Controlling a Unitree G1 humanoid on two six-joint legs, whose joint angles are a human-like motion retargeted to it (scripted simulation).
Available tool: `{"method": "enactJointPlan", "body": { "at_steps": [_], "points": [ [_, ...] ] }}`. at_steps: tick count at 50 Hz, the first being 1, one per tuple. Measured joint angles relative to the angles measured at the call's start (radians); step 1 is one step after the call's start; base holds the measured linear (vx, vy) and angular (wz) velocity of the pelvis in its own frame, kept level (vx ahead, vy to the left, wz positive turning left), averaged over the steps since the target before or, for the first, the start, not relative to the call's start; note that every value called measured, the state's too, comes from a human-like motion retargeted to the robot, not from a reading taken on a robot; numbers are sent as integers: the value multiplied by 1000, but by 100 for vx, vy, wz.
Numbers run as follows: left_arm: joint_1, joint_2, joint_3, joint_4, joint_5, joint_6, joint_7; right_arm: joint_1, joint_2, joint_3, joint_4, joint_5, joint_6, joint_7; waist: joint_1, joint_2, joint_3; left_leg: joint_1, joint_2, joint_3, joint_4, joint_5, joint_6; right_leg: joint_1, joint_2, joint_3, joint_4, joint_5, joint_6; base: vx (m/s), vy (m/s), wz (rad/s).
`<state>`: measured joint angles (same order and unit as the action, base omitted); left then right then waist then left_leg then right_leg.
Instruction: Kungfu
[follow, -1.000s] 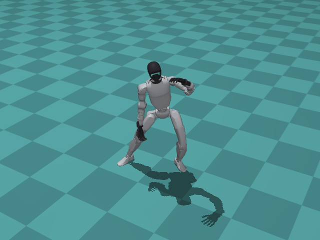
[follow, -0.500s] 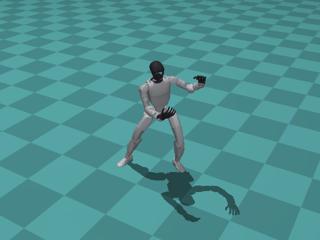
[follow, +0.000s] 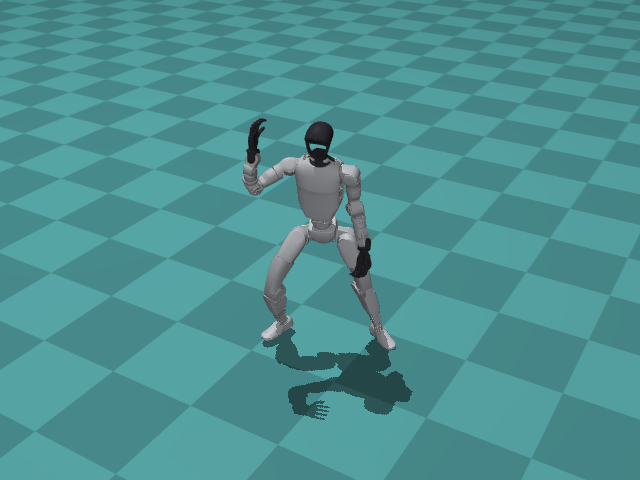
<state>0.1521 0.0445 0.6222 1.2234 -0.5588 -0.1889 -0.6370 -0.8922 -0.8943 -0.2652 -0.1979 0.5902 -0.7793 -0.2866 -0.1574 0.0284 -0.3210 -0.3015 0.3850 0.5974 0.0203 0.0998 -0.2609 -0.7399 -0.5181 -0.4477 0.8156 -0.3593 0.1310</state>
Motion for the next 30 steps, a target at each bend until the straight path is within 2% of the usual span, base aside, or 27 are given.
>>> {"method": "enactJointPlan", "body": {
  "at_steps": [3,5,8,13,17,23,30],
  "points": [
    [-190,-101,-293,-82,-164,15,-79,95,-53,-110,-83,-70,-7,-118,-84,29,3,-30,35,-11,9,37,11,-2,8,-37,35,-35,-14,-5,-52,30],
    [-279,-114,-505,-202,-221,77,-182,151,-92,-184,-142,-107,2,-156,-116,39,20,-42,51,9,13,68,20,3,16,-48,40,-47,-21,-16,-43,31],
    [-406,-127,-595,-335,-153,101,-267,203,-133,-253,-214,-150,21,-154,-149,50,42,-17,60,130,2,114,28,10,22,-45,32,-43,-31,-14,-14,3],
    [-544,-101,-671,-451,-162,48,-208,252,-193,-283,-256,-221,51,-183,-181,57,58,45,28,318,-34,159,70,21,13,-15,8,-21,-29,-1,-1,-2],
    [-570,-64,-686,-476,-153,45,-216,289,-224,-287,-256,-248,59,-194,-181,64,67,70,5,353,-38,150,90,32,1,1,-4,2,-18,3,7,1],
    [-548,26,-641,-431,29,-1,-173,343,-235,-323,-235,-242,78,-171,-155,76,77,77,-13,329,-20,101,62,53,-9,26,-24,36,7,4,19,13],
    [-478,144,-574,-333,271,-50,-106,505,-207,-422,-168,-254,90,-133,-145,114,118,-61,34,175,106,55,87,157,-19,-41,-138,125,54,2,30,85]
  ]
}}
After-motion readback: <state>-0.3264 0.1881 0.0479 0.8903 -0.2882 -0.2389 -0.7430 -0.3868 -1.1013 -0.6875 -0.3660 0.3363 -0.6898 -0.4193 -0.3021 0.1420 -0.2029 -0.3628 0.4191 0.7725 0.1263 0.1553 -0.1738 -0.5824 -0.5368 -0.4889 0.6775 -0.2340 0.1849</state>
